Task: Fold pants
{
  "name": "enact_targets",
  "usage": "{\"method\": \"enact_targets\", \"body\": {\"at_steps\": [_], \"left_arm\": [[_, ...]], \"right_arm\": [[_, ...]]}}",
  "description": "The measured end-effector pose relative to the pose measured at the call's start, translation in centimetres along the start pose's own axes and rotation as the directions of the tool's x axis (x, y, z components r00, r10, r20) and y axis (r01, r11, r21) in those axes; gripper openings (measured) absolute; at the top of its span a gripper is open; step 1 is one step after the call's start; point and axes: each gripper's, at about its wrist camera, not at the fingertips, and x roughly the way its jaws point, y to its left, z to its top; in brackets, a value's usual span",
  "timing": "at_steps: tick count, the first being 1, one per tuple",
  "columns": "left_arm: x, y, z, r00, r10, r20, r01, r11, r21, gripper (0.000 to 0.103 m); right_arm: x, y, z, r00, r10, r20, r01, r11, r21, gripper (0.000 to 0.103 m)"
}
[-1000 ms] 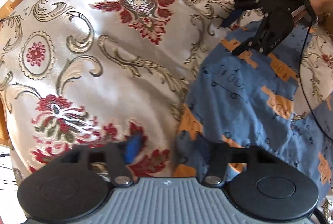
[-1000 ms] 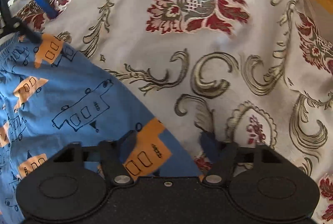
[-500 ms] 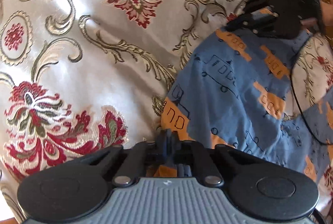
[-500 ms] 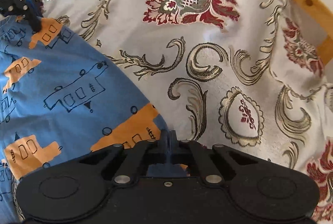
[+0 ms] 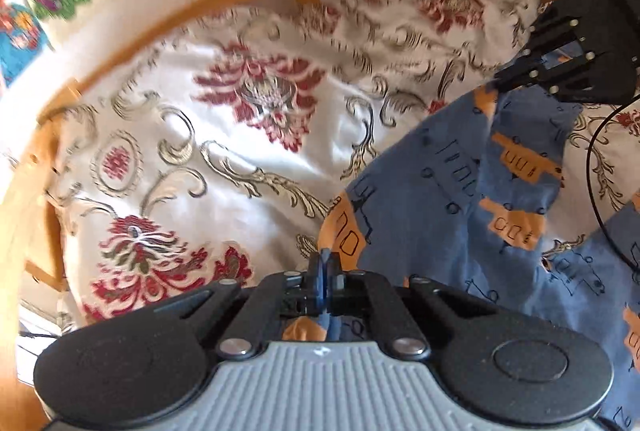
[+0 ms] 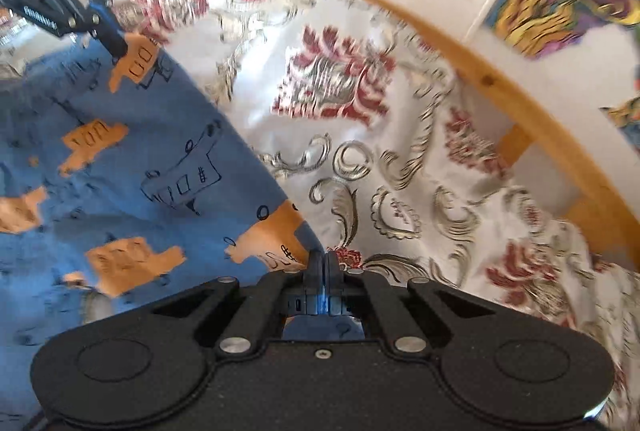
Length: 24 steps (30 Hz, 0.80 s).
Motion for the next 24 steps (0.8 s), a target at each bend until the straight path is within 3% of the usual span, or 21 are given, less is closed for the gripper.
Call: {"method": "enact_targets", "body": {"at_steps": [5, 10, 13, 17, 20, 24], "left_arm": [[-5.2, -3.0, -2.1, 0.995, 0.007, 0.104, -0.013, 0.998, 0.059, 0.001], [-9.0, -7.0, -5.9, 0.984, 0.019, 0.178, -0.042, 0.991, 0.126, 0.001], [-11.0, -9.5, -8.7, 0.981, -0.003, 0.192, -0.034, 0.982, 0.185, 0.001], [-12.3, -13.3, -13.3, 0.978, 0.01, 0.21, -0.083, 0.935, 0.344, 0.001], [-12.5, -14.7, -15.5, 0.98, 0.024, 0.196, -0.1, 0.916, 0.387, 0.001], [-12.9, -14.9, -16.8, 0.983, 0.032, 0.181, -0.106, 0.902, 0.418, 0.002]], "right_arm": [[-7.2, 3.9, -1.2, 0.997, -0.061, 0.047, 0.06, 0.998, 0.024, 0.0], [-12.5, 9.1, -3.8, 1.0, -0.025, -0.011, 0.025, 1.0, 0.008, 0.0], [-15.4, 12.6, -5.7, 0.999, -0.019, -0.04, 0.02, 0.999, 0.036, 0.0], [-17.9, 17.8, -7.8, 0.996, -0.044, -0.073, 0.045, 0.999, 0.019, 0.0], [-18.5, 20.7, -8.9, 0.993, -0.03, -0.11, 0.036, 0.998, 0.052, 0.0], [-18.8, 23.8, -9.2, 0.991, -0.05, -0.128, 0.053, 0.999, 0.013, 0.0]]}}
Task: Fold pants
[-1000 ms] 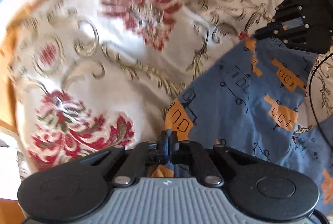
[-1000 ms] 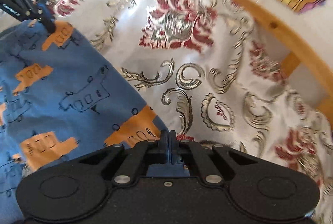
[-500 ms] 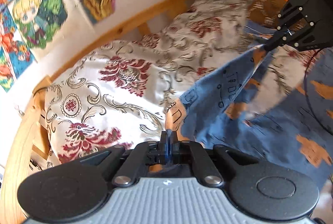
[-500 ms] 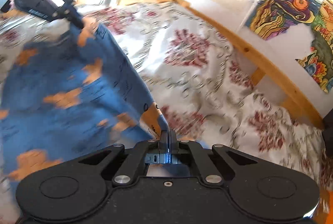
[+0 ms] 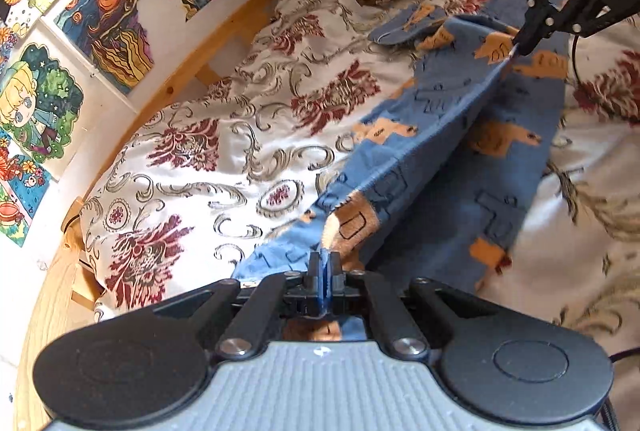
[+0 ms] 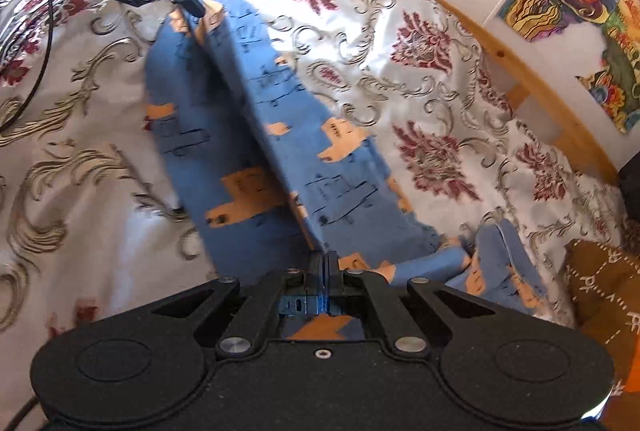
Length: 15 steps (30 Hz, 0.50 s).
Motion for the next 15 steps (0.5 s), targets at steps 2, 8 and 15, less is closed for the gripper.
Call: {"method": "enact_targets", "body": {"at_steps": [2, 8, 15], "left_arm": [[0.2, -0.4, -0.5, 1.0, -0.002, -0.02, 0.003, 0.999, 0.051, 0.002], [0.7, -2.7, -1.6, 0.999, 0.01, -0.043, 0.0, 0.975, 0.221, 0.002], [0.4, -2.3, -1.8, 0.992, -0.086, -0.093, 0.101, 0.981, 0.163, 0.026]], "right_arm": [[0.2, 1.3, 0.0, 1.0, -0.011, -0.007, 0.011, 1.0, -0.02, 0.0], [0.6, 3.7, -0.6, 0.998, -0.05, -0.025, 0.047, 0.991, -0.129, 0.0], [0.9, 3.8, -1.2, 0.998, 0.002, -0.055, -0.009, 0.993, -0.118, 0.024]]}}
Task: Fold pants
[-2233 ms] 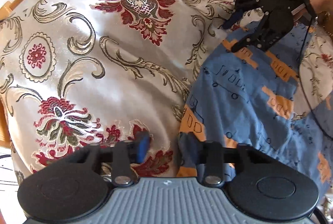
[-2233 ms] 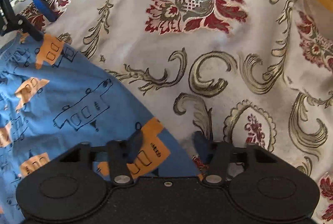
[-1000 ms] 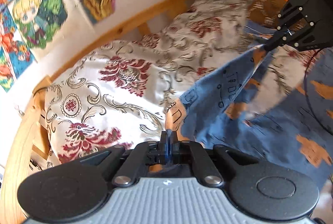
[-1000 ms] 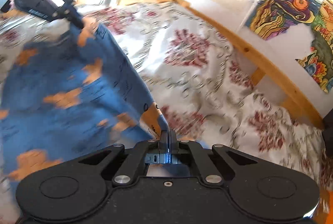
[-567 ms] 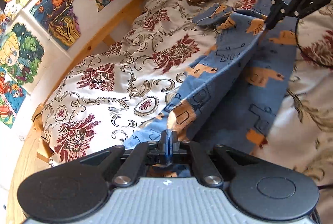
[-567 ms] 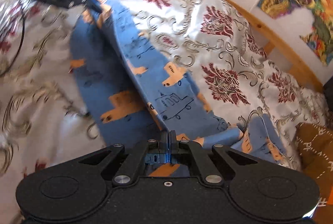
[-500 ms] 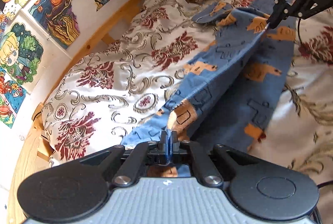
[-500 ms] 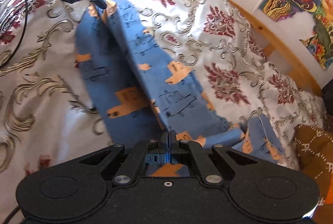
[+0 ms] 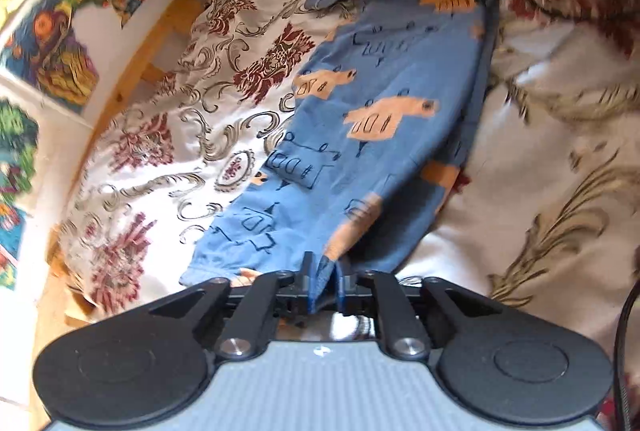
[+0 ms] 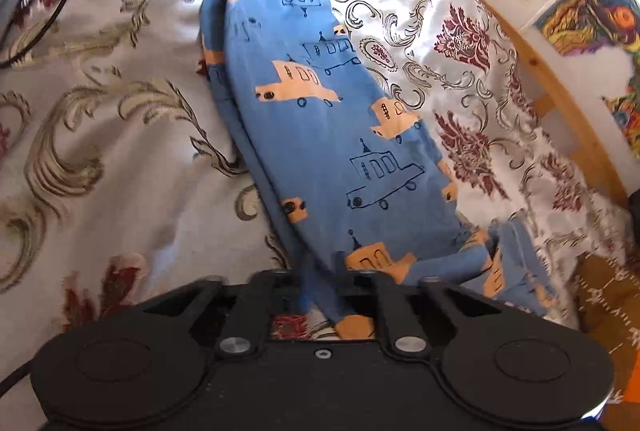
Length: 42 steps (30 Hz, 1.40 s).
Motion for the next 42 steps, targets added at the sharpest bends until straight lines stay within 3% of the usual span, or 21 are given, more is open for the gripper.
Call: {"method": "enact_targets", "body": {"at_steps": [3, 5, 8, 12, 15, 18, 21, 27, 30, 33, 34, 36, 37, 39, 42], "left_arm": [[-1.0, 1.2, 0.5, 0.998, -0.069, 0.0, 0.068, 0.989, -0.133, 0.052], [-1.5, 1.4, 1.3, 0.996, -0.086, -0.001, 0.084, 0.972, -0.218, 0.053], [-1.8, 0.6, 3.7, 0.998, -0.067, 0.001, 0.065, 0.957, -0.283, 0.06], [-1.2, -1.6, 7.8, 0.995, -0.097, 0.017, 0.097, 0.93, -0.354, 0.068], [0.2, -3.1, 9.9, 0.991, -0.13, 0.003, 0.121, 0.91, -0.397, 0.068], [1.5, -4.4, 10.8, 0.993, -0.12, -0.012, 0.107, 0.92, -0.376, 0.06], [2.0, -5.1, 10.8, 0.994, -0.111, -0.023, 0.095, 0.923, -0.373, 0.053], [1.5, -4.1, 8.9, 0.993, -0.119, -0.019, 0.099, 0.896, -0.434, 0.046], [1.8, -3.7, 8.1, 0.993, -0.117, -0.037, 0.088, 0.891, -0.446, 0.042], [2.1, -3.5, 7.6, 0.992, -0.115, -0.047, 0.08, 0.88, -0.468, 0.034], [2.2, -3.5, 7.5, 0.992, -0.114, -0.053, 0.076, 0.879, -0.472, 0.03], [2.6, -3.7, 7.5, 0.992, -0.106, -0.071, 0.062, 0.885, -0.461, 0.015], [2.7, -3.8, 7.5, 0.992, -0.103, -0.076, 0.058, 0.89, -0.453, 0.011], [2.7, -3.9, 7.4, 0.992, -0.1, -0.075, 0.056, 0.89, -0.452, 0.001], [2.7, -3.9, 7.3, 0.992, -0.111, -0.063, 0.071, 0.888, -0.453, 0.0]], "right_arm": [[-1.3, -1.1, 0.3, 1.0, 0.011, 0.029, -0.013, 0.998, 0.061, 0.047], [-2.3, -2.1, 0.4, 0.999, 0.003, 0.049, -0.009, 0.991, 0.132, 0.076], [-3.4, -4.3, 0.0, 0.997, -0.015, 0.074, -0.005, 0.964, 0.265, 0.094], [-4.0, -7.3, -1.2, 0.996, -0.006, 0.088, -0.034, 0.893, 0.448, 0.098], [-3.9, -8.6, -2.0, 0.996, 0.0, 0.092, -0.048, 0.852, 0.522, 0.098], [-3.7, -9.0, -2.5, 0.996, 0.007, 0.09, -0.057, 0.823, 0.565, 0.098], [-3.1, -9.3, -2.6, 0.996, 0.029, 0.08, -0.071, 0.804, 0.591, 0.094], [-1.2, -9.8, -3.1, 0.995, 0.095, 0.042, -0.1, 0.764, 0.638, 0.079], [0.0, -10.3, -3.1, 0.993, 0.115, 0.032, -0.106, 0.727, 0.678, 0.065], [1.1, -11.2, -3.5, 0.992, 0.125, 0.022, -0.101, 0.674, 0.732, 0.045], [1.5, -11.5, -3.7, 0.991, 0.131, 0.022, -0.103, 0.65, 0.753, 0.035], [2.0, -11.9, -4.3, 0.988, 0.154, 0.028, -0.117, 0.611, 0.783, 0.018], [2.2, -12.0, -4.5, 0.986, 0.161, 0.032, -0.123, 0.594, 0.795, 0.004], [2.1, -12.1, -4.9, 0.986, 0.162, 0.042, -0.129, 0.575, 0.808, 0.0], [1.6, -12.2, -5.1, 0.987, 0.149, 0.055, -0.131, 0.563, 0.816, 0.0]]}}
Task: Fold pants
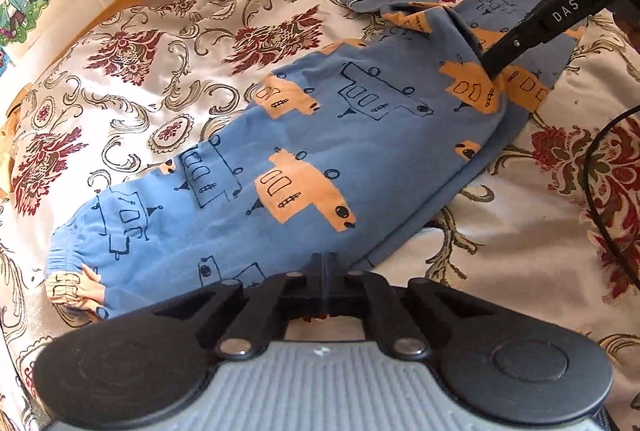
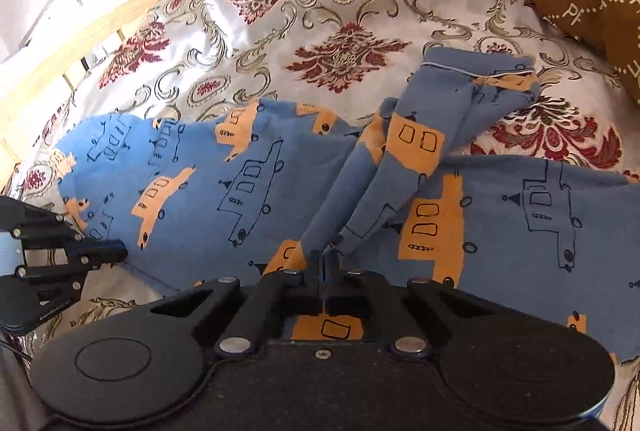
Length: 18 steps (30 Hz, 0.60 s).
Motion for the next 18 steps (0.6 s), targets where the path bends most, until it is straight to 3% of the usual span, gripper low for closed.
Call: {"method": "enact_targets", "body": {"at_steps": [6, 12, 14, 17, 18], "left_arm": [[-0.3, 0.3, -0.2, 1.0, -0.026, 0.003, 0.026, 0.999, -0.027, 0.0], [-0.8, 0.3, -0.1, 0.994, -0.106, 0.038, 0.108, 0.993, -0.044, 0.0], [-1.0, 0.2, 0.5, 0.987, -0.148, 0.062, 0.152, 0.986, -0.07, 0.002], [-1.2, -0.4, 2.2, 0.975, -0.191, 0.116, 0.203, 0.974, -0.101, 0.01], [-1.0, -0.9, 2.9, 0.97, -0.209, 0.125, 0.222, 0.97, -0.101, 0.014]], "right_arm": [[-1.6, 0.1, -1.1, 1.0, -0.022, -0.014, 0.022, 1.0, 0.02, 0.0], [-1.9, 0.3, -1.6, 0.997, -0.052, -0.063, 0.053, 0.999, 0.011, 0.003], [-1.9, 0.3, -1.4, 0.996, -0.049, -0.076, 0.05, 0.999, 0.006, 0.028], [-2.8, 0.4, 0.0, 0.996, -0.081, -0.032, 0.079, 0.994, -0.071, 0.054], [-2.8, 0.3, 0.7, 0.995, -0.093, -0.021, 0.091, 0.991, -0.102, 0.057]]}}
